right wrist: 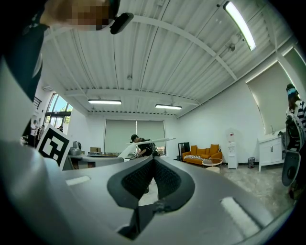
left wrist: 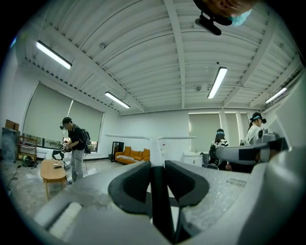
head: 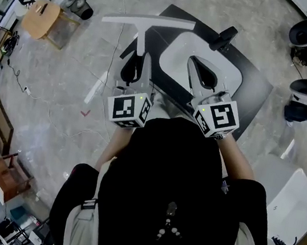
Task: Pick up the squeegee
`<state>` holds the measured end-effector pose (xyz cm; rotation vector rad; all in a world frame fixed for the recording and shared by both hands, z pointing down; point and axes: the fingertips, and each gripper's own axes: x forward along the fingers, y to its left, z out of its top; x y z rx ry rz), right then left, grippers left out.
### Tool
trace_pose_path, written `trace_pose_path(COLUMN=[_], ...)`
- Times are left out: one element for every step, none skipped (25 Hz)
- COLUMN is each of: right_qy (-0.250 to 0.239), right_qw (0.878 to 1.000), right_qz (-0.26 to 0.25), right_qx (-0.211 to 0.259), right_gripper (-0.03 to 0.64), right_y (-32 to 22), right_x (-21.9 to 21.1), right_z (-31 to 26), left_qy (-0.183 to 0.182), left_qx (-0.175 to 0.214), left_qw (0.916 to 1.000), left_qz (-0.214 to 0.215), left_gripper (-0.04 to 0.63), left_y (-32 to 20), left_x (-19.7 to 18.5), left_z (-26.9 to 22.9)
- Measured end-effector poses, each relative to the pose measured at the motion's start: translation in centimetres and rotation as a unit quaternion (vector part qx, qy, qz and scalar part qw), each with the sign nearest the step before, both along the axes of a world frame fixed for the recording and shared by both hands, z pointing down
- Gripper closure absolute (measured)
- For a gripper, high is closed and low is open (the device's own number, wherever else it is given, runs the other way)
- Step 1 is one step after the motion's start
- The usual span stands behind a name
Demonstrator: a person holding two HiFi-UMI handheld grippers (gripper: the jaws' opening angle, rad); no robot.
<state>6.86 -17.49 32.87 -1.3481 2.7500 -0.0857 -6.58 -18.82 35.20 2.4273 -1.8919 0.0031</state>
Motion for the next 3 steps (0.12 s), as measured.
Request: trace_pose_path(right_qy=[0.0,0.001,0.001], right_qw=[1.0,1.0,1.0], right_qz=[0.0,0.0,-0.001], right_qx=[0.0,-0.001,-0.001], right_gripper=[0.616,0.616,0.615], right_y=[-0.03,-0.07,-0.11], right_x=[-0.01,-0.01,-0.02], right_z=[0.06,0.14,0.21], left_qy=[0.0,0.0,0.0], left_qx=[0.0,0.0,0.001], left_qw=[1.0,1.0,1.0], left_qz=[0.001,0.001,0.002], left_gripper=[0.489,0.489,0.489], left_y=[-0.05,-0.1,-0.16], left_x=[0.01,0.01,0.02], left_z=[0.0,0.0,0.0])
